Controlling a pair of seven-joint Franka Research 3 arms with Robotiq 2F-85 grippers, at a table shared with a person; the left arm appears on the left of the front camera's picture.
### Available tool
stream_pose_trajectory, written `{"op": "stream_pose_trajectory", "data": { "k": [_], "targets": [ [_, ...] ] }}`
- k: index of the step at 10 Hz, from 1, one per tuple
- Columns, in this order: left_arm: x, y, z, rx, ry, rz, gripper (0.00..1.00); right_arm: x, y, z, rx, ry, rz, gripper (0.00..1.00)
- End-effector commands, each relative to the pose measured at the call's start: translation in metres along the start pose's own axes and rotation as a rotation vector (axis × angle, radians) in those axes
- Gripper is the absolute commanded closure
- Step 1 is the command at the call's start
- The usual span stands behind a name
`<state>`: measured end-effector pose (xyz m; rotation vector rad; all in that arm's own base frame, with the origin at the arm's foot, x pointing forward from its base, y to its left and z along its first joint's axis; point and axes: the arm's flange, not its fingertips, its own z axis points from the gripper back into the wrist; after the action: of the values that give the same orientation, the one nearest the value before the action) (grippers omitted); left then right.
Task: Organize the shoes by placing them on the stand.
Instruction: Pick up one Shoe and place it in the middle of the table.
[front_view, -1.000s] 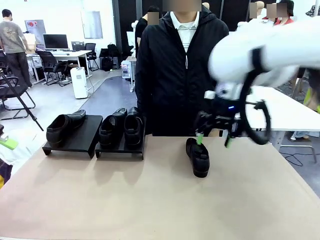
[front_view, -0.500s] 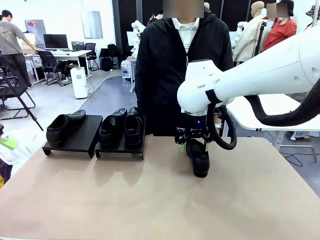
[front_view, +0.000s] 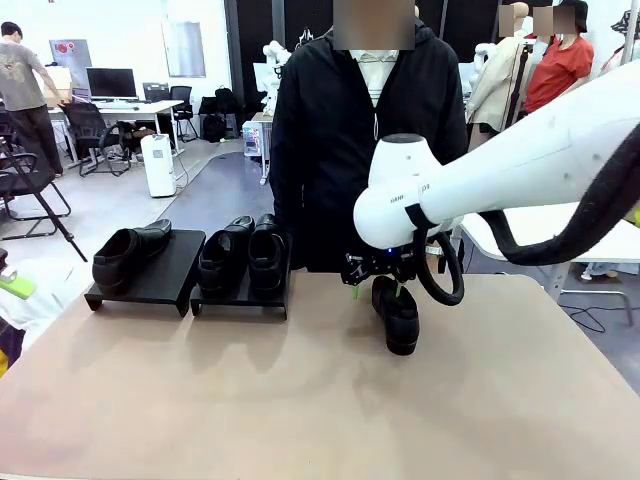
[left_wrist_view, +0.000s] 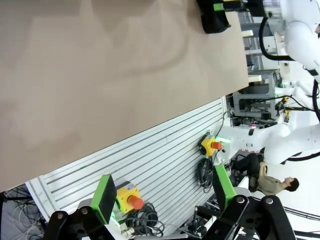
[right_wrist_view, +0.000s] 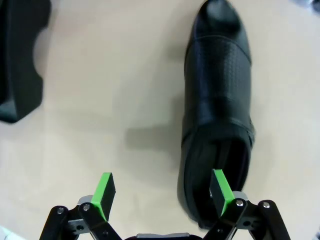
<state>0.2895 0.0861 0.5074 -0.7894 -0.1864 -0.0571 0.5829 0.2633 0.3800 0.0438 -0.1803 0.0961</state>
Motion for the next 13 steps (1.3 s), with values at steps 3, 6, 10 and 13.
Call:
{"op": "stream_pose_trajectory", "data": {
  "k": [3,6,10,13],
  "targets": [
    [-0.001,0.001,0.001,-0.002,0.005,-0.007,0.0,0.004,-0.006,-0.03,-0.025,0.017,0.031,0.0],
    [-0.001,0.001,0.001,-0.002,0.005,-0.007,0.0,0.004,-0.011,-0.037,-0.036,0.048,-0.002,0.6],
    [-0.001,0.001,0.001,-0.002,0.005,-0.007,0.0,0.0,-0.011,-0.036,-0.085,0.025,-0.015,1.0],
    [-0.001,0.001,0.001,-0.002,0.005,-0.007,0.0,-0.003,-0.014,-0.032,-0.112,0.027,-0.037,1.0]
  ]
}}
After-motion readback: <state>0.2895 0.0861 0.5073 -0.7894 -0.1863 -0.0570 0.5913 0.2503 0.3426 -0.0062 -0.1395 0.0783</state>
